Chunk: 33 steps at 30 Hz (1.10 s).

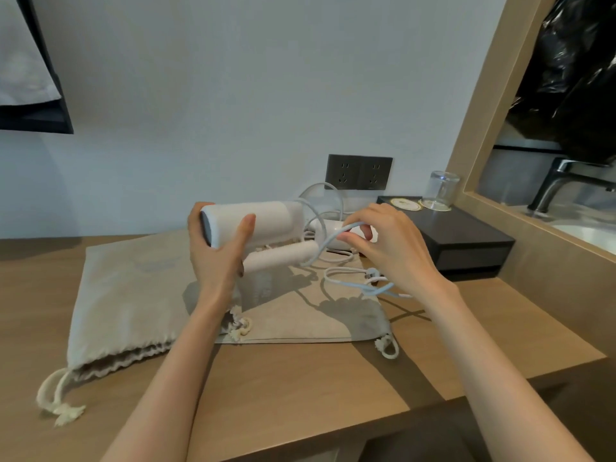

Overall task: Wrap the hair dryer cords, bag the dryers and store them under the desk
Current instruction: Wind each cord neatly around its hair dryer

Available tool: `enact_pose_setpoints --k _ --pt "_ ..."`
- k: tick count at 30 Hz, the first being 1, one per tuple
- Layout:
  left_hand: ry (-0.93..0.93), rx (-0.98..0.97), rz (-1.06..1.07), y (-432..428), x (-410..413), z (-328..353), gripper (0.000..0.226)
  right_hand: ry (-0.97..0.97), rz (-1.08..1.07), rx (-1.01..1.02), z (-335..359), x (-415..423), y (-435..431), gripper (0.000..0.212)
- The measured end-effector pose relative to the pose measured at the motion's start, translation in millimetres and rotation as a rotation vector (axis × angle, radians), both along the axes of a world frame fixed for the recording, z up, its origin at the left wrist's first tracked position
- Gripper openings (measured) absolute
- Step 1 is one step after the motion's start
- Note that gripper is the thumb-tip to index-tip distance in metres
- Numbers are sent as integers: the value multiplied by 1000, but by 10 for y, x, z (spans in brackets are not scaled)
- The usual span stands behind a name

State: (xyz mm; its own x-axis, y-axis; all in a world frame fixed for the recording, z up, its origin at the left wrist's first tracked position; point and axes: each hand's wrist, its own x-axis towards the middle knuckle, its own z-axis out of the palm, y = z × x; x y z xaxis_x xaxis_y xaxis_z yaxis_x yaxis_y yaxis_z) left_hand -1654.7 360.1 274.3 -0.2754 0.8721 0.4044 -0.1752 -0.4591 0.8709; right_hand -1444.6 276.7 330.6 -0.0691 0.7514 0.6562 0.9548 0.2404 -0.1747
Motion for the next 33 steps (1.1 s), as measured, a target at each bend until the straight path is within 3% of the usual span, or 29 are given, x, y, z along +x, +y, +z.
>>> enact_pose_setpoints --k 6,14,20,25,29,33 --pt "178 -80 -253 43 45 -51 55 92 89 -44 2 92 14 14" --pt "-30 -170 -638 33 -42 10 69 544 252 -133 117 187 -56 17" --pt "77 -194 -771 -22 11 8 71 480 354 -335 228 92 -9 11" --pt "55 -175 -865 -24 6 -13 69 683 396 -377 134 142 24 11" --pt "-79 -192 -877 -28 30 -24 69 814 348 -325 46 112 71 15" --pt "-217 -237 -829 -37 37 -27 47 992 340 -282 -71 47 141 18"
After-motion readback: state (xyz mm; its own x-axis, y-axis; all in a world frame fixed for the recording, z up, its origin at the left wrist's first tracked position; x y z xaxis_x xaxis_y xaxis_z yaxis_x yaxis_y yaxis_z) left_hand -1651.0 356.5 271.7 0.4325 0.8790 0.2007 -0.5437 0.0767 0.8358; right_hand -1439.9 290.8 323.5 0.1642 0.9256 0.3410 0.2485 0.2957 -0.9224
